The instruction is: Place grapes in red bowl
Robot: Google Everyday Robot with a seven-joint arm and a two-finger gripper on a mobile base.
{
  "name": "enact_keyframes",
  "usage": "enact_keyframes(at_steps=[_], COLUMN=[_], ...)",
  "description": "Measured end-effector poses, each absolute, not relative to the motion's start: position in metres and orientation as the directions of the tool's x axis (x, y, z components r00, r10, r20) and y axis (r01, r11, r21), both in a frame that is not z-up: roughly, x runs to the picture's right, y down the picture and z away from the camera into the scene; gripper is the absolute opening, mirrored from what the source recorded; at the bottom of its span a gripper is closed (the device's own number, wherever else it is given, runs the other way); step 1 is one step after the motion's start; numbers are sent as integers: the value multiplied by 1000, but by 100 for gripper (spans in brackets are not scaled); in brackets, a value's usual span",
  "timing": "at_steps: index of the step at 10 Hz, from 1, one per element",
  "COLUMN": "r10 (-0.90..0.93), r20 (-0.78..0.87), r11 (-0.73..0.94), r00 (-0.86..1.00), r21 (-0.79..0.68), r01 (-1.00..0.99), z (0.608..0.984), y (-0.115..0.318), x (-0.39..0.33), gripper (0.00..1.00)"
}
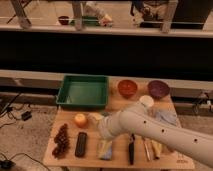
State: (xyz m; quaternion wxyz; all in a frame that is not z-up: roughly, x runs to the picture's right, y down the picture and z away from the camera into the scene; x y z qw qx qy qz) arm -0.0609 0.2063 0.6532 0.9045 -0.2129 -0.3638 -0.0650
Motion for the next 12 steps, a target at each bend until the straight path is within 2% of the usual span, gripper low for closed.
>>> enact_keyframes(at_steps=[9,12], r10=[34,-5], r20=[696,726], r11=[893,865], r00=[717,688], r21=[-343,-342], r01=[290,368], z=[652,649], y=[211,230], x=[-67,-108], gripper=[100,100])
